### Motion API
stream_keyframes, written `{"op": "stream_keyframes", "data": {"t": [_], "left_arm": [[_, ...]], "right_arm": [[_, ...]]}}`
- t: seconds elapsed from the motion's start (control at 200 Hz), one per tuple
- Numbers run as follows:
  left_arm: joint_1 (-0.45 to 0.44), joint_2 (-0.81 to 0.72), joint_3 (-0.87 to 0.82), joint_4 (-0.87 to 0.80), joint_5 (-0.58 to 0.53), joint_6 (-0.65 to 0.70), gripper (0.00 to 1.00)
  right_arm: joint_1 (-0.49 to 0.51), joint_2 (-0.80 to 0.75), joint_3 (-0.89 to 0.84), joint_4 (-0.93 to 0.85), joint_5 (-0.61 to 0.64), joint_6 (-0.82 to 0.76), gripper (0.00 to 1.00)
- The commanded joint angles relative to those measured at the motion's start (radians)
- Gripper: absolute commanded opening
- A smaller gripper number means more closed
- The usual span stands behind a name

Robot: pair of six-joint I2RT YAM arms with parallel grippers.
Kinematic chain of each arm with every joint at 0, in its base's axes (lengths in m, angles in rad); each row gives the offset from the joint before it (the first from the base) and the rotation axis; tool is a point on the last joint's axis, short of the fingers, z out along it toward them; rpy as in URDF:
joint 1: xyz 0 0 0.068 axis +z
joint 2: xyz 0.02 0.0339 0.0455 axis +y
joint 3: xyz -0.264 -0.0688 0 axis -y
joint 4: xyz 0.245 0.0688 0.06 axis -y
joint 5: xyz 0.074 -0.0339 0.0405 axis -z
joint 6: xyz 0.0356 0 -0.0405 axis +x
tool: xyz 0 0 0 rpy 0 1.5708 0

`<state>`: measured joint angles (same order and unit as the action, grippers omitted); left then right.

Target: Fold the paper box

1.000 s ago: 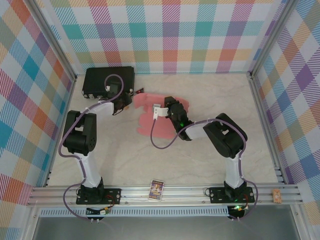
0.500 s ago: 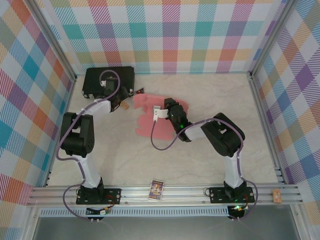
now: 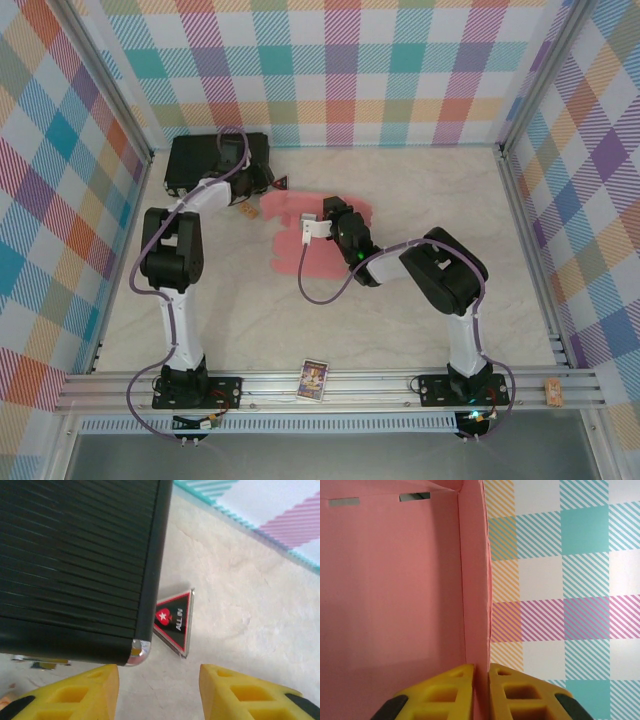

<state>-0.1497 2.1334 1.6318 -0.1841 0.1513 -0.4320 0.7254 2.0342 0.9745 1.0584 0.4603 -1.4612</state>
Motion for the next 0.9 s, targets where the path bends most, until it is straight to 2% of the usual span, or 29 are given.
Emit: {"op": "stream_keyframes", "data": {"t": [0.0, 0.375, 0.63, 0.895], "left_arm": [[-0.009, 0.027, 0.039, -0.085, 0.096, 0.054, 0.46], [-0.009, -0.029, -0.031, -0.178, 0.233, 0.138, 0.38], [-0.01, -0.087, -0.135, -0.161, 0.267, 0.16, 0.37], [-0.01, -0.13, -0.218, -0.068, 0.358, 0.186, 0.38]], "right_arm": [[0.006, 0.001, -0.01, 0.063, -0.003, -0.019, 0.16], [0.008, 0.032, 0.004, 0.084, 0.022, -0.042, 0.16], [0.008, 0.042, 0.006, 0.087, 0.028, -0.045, 0.16], [0.011, 0.053, 0.011, 0.093, 0.028, -0.045, 0.16]]}}
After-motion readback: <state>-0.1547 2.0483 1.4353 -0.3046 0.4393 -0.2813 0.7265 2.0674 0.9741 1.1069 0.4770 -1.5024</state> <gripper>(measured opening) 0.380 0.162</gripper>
